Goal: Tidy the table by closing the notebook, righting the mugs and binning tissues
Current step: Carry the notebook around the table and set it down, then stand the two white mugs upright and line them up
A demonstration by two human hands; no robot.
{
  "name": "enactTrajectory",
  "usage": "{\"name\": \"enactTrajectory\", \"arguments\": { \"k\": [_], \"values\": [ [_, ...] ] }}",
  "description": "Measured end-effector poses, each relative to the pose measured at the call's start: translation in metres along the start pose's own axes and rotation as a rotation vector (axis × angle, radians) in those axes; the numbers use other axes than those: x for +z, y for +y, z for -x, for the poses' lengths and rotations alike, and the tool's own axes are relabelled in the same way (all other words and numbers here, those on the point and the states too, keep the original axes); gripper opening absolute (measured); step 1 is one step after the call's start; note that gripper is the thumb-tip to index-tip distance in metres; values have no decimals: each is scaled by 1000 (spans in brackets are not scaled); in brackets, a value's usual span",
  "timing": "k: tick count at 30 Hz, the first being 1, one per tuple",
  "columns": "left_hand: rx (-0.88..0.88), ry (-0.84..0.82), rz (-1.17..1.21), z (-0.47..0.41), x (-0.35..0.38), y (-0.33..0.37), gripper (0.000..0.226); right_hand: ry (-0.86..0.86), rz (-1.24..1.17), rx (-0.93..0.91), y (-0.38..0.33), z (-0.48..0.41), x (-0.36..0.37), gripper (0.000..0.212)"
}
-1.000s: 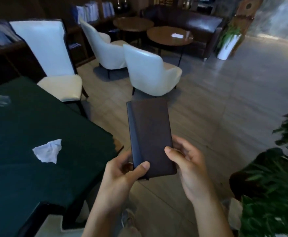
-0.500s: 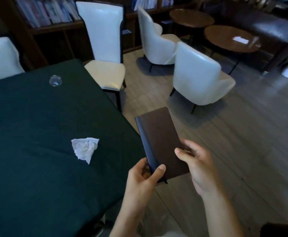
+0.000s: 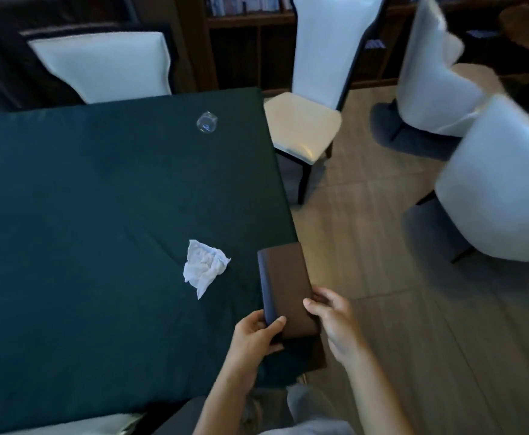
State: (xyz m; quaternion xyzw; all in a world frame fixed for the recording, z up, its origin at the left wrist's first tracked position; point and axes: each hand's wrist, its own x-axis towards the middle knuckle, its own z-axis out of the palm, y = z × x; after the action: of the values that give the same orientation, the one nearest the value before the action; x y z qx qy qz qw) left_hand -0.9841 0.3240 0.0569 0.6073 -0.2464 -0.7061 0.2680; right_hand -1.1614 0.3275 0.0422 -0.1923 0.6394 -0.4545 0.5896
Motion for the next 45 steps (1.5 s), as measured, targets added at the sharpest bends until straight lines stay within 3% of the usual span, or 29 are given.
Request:
{"name": "enactTrajectory", "arguments": {
  "k": [5, 18, 25, 32, 39, 45],
  "values": [
    [-75, 112, 168, -32, 6, -4, 17, -71, -32, 141, 2, -45, 2, 25],
    [-86, 501, -14, -69, 18, -32, 41, 1, 419, 132, 27, -84, 3, 29],
    [-120, 515, -442, -69, 15, -16, 39, 59, 717, 2, 23, -89, 4, 41],
    [-94, 496, -625, -66, 12, -12, 39, 21, 1012, -81, 11, -90, 13, 36],
    [-36, 452, -1017, -64, -4, 13, 53, -67, 1312, -275, -10, -87, 38, 93],
    [142, 554, -1220, -27, -75, 87, 38, -163, 1530, -451, -77, -88, 116, 80]
  ]
}}
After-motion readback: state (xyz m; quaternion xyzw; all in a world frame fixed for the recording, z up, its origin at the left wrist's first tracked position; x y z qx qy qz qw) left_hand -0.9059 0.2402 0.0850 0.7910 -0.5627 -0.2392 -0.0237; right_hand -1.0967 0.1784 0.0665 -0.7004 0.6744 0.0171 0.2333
